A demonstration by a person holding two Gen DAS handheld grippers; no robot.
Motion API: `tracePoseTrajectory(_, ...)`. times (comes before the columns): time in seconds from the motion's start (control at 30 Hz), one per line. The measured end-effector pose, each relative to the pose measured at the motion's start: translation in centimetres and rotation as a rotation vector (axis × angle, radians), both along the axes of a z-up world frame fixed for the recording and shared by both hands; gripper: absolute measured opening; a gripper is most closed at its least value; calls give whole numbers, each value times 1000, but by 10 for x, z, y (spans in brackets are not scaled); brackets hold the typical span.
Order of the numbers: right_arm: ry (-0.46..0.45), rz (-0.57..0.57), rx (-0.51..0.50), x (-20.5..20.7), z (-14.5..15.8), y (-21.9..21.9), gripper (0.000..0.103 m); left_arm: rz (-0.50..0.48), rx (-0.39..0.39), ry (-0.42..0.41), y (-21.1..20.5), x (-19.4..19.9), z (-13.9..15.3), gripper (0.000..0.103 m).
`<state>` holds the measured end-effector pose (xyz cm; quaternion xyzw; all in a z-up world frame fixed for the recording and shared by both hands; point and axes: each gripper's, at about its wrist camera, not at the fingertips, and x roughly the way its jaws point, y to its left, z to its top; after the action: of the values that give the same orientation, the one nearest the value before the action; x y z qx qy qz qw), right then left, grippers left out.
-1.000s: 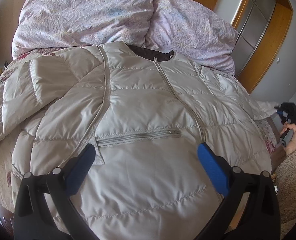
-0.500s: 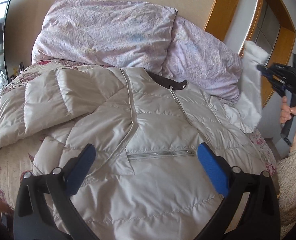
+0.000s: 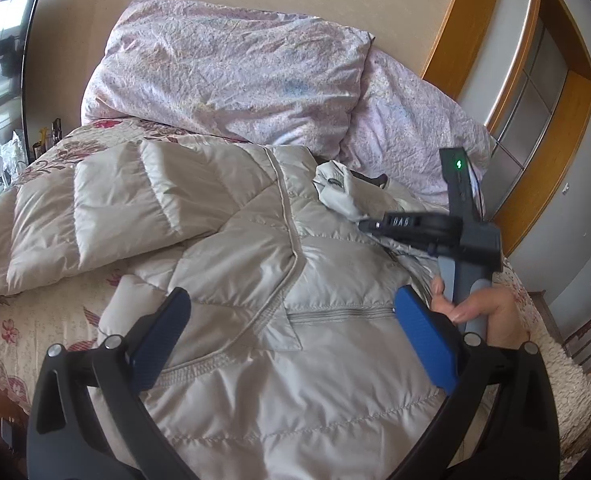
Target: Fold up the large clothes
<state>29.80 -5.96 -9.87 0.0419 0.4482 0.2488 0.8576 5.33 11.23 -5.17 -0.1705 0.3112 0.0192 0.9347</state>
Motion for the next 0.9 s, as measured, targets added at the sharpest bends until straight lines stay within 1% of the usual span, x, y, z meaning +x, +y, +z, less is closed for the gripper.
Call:
tracePoseTrajectory(0.07, 4, 19, -64, -3, -2, 5, 12, 6, -10, 5, 4, 0, 0, 101)
tracePoseTrajectory(0.13, 7, 53, -122, -5, -2, 10, 21, 1, -49, 11, 10, 1, 0, 101)
tracePoseTrajectory(0.17, 13, 75, -131, -8, -3, 13, 44, 0, -71, 15, 13, 1, -1, 101)
tracePoseTrajectory(0.2, 25, 106, -117, -11, -2, 14, 64, 1, -100, 23, 17, 1, -3, 101)
tracePoseTrajectory(0.23, 23, 120, -105, -16, 1, 13, 66, 2, -113, 29, 20, 2, -4, 101)
tracePoseTrajectory(0.27, 4, 125, -98, -19, 6, 13, 66, 8, -121, 37, 22, 2, -6, 101)
tracePoseTrajectory(0.33, -68, 107, -72, -24, 22, 10, 66, 34, -113, 45, 27, 1, -8, 101)
tracePoseTrajectory(0.37, -103, 75, -55, -23, 30, 7, 66, 50, -99, 47, 29, -1, -9, 101)
tracePoseTrajectory(0.4, -120, 43, -49, -17, 35, 5, 66, 61, -87, 46, 30, -2, -9, 101)
tracePoseTrajectory(0.47, -129, -25, -45, -3, 38, 2, 66, 100, -40, 40, 32, -7, -7, 101)
tracePoseTrajectory(0.5, -132, -66, -60, 7, 37, 4, 66, 123, -7, 39, 33, -9, -7, 101)
tracePoseTrajectory(0.57, -132, -116, -103, 23, 30, 9, 66, 148, 27, 43, 35, -11, -6, 101)
tracePoseTrajectory(0.6, -113, -119, -138, 31, 19, 18, 66, 160, 36, 49, 38, -12, -6, 101)
tracePoseTrajectory(0.67, -59, -100, -215, 42, -7, 32, 68, 186, 31, 62, 49, -15, -8, 101)
tracePoseTrajectory(0.7, -94, -98, -280, 41, -18, 42, 69, 199, 25, 67, 54, -16, -9, 101)
tracePoseTrajectory(0.73, -135, -97, -321, 35, -21, 49, 69, 223, 12, 81, 63, -18, -11, 101)
tracePoseTrajectory(0.8, -164, -95, -358, 32, -22, 55, 69, 258, -15, 100, 78, -19, -14, 101)
tracePoseTrajectory(0.9, -153, -92, -318, 33, -24, 47, 70, 303, -44, 129, 97, -20, -18, 101)
